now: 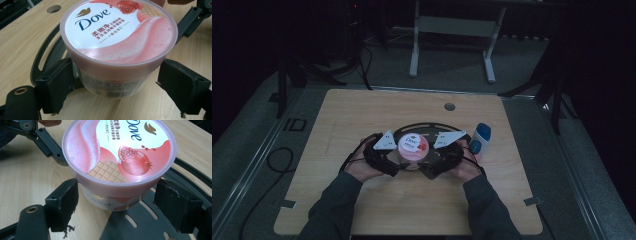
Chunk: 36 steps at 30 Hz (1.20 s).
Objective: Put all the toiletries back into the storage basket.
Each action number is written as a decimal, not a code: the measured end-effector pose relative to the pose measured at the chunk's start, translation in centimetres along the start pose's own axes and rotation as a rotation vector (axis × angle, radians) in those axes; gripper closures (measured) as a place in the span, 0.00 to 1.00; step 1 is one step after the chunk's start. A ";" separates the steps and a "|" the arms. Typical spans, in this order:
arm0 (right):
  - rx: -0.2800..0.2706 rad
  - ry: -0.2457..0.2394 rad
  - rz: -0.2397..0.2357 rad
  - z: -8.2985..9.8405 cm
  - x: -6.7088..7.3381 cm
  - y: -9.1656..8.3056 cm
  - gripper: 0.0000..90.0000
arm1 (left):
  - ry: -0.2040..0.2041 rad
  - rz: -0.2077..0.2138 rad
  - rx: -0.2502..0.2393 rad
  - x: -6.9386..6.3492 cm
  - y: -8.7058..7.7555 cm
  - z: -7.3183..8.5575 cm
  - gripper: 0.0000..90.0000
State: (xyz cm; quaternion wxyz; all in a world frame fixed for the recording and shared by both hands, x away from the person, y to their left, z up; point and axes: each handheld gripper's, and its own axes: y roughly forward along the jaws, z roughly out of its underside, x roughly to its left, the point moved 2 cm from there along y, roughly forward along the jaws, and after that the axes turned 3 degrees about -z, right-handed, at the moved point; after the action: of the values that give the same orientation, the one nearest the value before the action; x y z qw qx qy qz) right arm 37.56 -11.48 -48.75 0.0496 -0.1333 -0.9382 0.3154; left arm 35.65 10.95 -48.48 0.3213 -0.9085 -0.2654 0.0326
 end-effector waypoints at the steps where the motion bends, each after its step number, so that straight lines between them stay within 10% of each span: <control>1: 0.000 0.001 0.001 -0.1 -0.1 0.0 0.22 | 0.001 -0.001 0.002 0.1 0.0 -0.1 0.15; 36: 0.009 0.085 0.045 -1.2 -3.2 2.3 0.21 | -0.046 -0.030 0.021 4.0 1.7 -0.1 0.15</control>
State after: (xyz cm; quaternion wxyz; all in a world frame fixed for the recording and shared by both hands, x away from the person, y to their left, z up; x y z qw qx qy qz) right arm 41.37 -9.87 -49.21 0.0829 -0.1676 -0.9306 0.3147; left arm 39.84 11.78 -48.96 0.3252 -0.8999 -0.2860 0.0514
